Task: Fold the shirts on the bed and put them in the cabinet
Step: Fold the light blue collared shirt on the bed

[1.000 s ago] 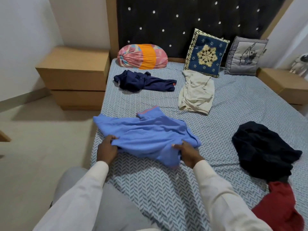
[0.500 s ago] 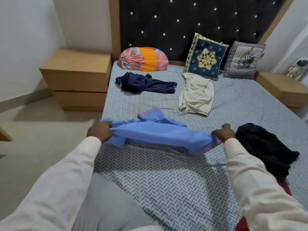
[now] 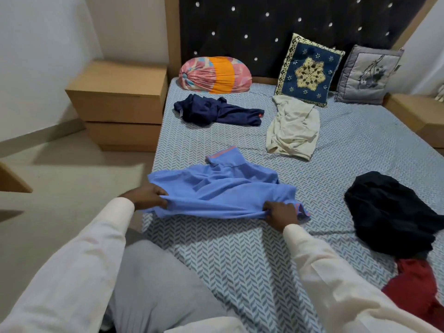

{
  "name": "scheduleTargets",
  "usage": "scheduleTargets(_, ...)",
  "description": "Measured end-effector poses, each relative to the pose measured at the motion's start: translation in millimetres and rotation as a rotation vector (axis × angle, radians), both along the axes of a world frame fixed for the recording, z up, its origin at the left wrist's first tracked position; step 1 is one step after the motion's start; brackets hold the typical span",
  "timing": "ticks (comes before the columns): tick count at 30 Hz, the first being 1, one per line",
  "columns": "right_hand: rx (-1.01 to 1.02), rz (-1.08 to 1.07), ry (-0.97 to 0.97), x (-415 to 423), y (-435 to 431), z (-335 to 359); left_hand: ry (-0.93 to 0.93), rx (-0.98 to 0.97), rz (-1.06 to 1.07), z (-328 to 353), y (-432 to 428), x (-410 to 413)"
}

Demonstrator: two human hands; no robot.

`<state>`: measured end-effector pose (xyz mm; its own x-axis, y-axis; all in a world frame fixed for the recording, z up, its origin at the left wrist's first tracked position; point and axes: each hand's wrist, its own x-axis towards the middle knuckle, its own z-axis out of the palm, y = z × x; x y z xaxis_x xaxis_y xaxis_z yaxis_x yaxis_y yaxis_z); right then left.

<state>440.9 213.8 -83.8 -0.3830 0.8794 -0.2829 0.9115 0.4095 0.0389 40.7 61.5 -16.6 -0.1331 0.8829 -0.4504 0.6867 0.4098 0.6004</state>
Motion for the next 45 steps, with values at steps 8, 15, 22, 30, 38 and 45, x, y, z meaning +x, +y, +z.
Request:
scheduleTargets(8, -0.172, -0.177, 0.017, 9.5, 44.9, 37.4, -0.198, 0.3, 0.421, -24.2, -7.3, 8.5)
scheduleTargets(15, -0.3, 0.088, 0.656, -86.0, -12.1, 33.8, -0.159, 0.456, 0.628, -45.5, -18.4, 46.5)
scheduleTargets(22, -0.229, 0.054, 0.589, -170.2, -30.8, 9.4, 0.01, 0.606, 0.82, -14.5, -17.5, 21.8)
scheduleTargets(30, -0.156, 0.131, 0.743, -155.3, -29.7, 14.2, -0.369, -0.075, 0.747, -47.7, -20.3, 19.9)
scheduleTargets(38, -0.13, 0.273, 0.436, -157.1, -58.2, -28.8, -0.091, 0.088, 0.456, -67.4, -22.7, 63.0)
scheduleTargets(45, -0.122, 0.238, 0.548, -157.7, -63.2, -20.3, -0.118, 0.458, 0.531, -59.4, -30.5, 68.9)
